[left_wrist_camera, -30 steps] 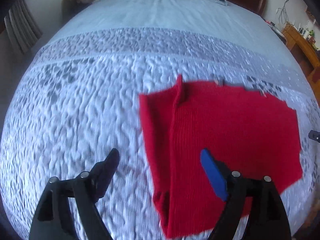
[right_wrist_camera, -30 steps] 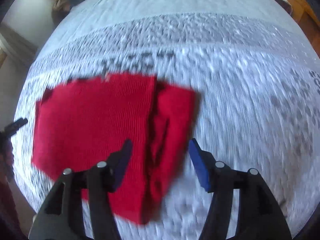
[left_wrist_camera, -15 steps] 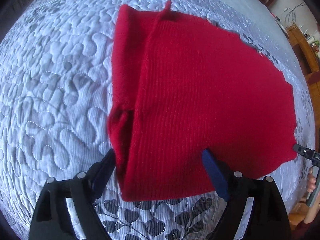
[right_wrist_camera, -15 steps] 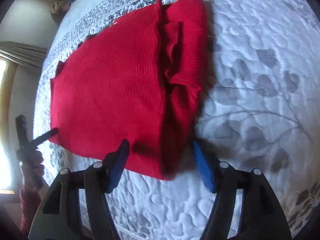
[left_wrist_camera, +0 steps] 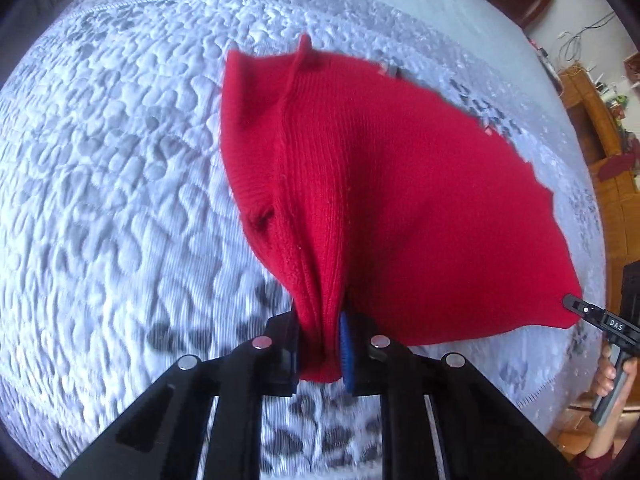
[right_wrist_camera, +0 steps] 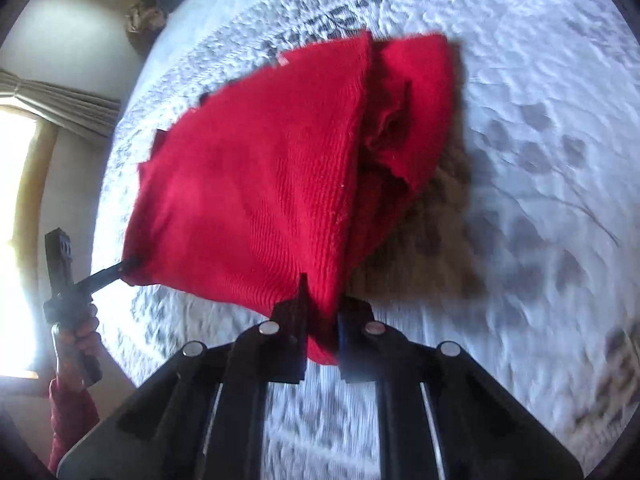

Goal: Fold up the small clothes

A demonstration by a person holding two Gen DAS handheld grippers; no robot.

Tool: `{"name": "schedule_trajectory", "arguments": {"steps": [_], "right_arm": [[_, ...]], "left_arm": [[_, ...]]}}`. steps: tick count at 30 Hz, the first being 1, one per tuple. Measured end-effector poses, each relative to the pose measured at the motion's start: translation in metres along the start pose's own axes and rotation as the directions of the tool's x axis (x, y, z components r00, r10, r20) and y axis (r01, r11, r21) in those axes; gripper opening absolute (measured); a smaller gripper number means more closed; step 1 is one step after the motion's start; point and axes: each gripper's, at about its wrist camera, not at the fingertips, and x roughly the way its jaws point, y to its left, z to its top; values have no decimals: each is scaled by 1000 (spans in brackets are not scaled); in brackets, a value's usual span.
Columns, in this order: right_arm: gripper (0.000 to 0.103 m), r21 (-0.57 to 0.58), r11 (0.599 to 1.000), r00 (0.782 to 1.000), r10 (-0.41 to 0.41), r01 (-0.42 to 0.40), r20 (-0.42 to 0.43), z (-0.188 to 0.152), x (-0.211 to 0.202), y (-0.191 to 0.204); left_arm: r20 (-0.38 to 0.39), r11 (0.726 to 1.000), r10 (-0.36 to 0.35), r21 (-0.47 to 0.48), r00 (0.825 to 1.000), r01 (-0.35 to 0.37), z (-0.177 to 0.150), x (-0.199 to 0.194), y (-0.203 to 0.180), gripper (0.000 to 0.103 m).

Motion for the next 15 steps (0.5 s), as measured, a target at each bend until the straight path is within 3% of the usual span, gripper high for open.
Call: {"name": "schedule_trajectory", "arguments": {"steps": [10,15], "right_arm": [[9,-126,991,995,-56,45,-77,-139,-54,0],[9,-105,994,996,-37,29,-79,-186,-57,-10]], "left_arm": [[-63,995,-92,29,994,94,-138,-42,1,15],[-51,995,-72,70,996,75,-178,-41,0,16]]}}
